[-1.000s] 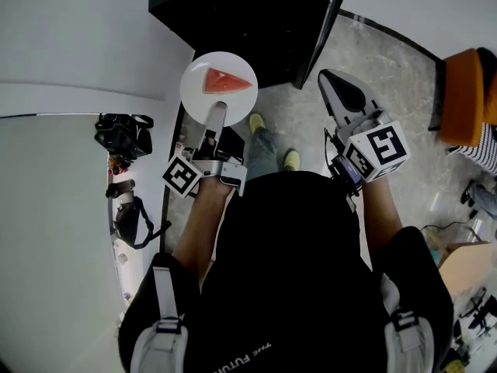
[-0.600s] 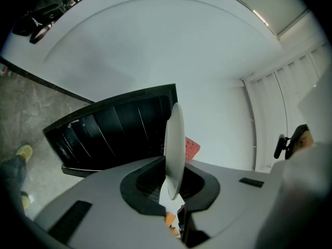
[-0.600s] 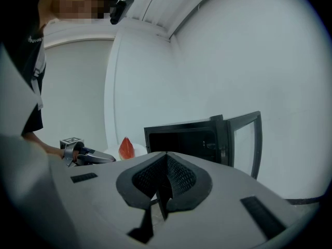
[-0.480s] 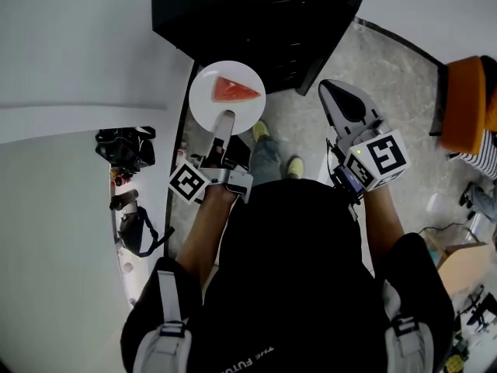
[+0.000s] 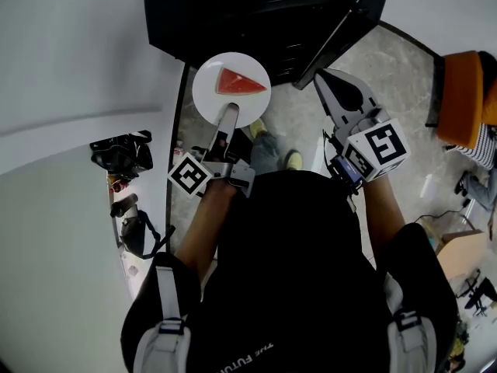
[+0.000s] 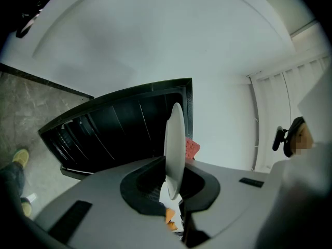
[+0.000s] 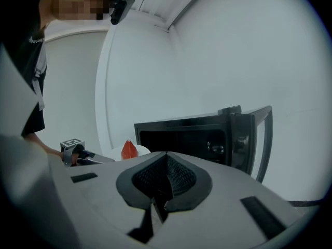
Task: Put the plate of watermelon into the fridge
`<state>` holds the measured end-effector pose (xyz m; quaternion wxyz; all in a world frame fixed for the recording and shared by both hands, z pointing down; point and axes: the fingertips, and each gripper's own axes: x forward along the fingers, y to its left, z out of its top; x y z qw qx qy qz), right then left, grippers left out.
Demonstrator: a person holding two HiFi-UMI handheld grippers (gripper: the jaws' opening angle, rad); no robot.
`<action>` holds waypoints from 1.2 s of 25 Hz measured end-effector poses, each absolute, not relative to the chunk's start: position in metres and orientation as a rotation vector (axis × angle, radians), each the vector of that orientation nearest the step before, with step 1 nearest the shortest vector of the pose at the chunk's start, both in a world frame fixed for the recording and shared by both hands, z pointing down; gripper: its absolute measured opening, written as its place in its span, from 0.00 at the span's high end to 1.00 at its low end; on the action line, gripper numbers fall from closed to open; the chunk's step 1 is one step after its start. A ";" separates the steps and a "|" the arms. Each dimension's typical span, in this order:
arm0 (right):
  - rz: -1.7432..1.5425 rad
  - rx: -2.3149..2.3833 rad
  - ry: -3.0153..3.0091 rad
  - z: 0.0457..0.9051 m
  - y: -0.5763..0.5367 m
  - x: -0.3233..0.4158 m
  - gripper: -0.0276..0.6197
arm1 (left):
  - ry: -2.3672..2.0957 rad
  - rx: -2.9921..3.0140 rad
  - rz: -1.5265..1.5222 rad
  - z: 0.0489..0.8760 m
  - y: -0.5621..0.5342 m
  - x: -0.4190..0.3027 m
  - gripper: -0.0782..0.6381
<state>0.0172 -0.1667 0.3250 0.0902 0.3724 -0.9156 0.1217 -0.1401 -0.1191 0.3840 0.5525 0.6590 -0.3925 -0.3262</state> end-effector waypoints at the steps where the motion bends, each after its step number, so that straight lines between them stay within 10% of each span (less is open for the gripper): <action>1: 0.366 1.108 -2.718 0.326 -0.170 0.015 0.94 | -0.923 1.557 -0.768 0.385 -0.122 -0.141 0.85; 30: 0.364 1.159 -2.613 0.340 -0.219 -0.028 0.94 | -0.768 1.538 -0.662 0.414 -0.177 -0.149 0.85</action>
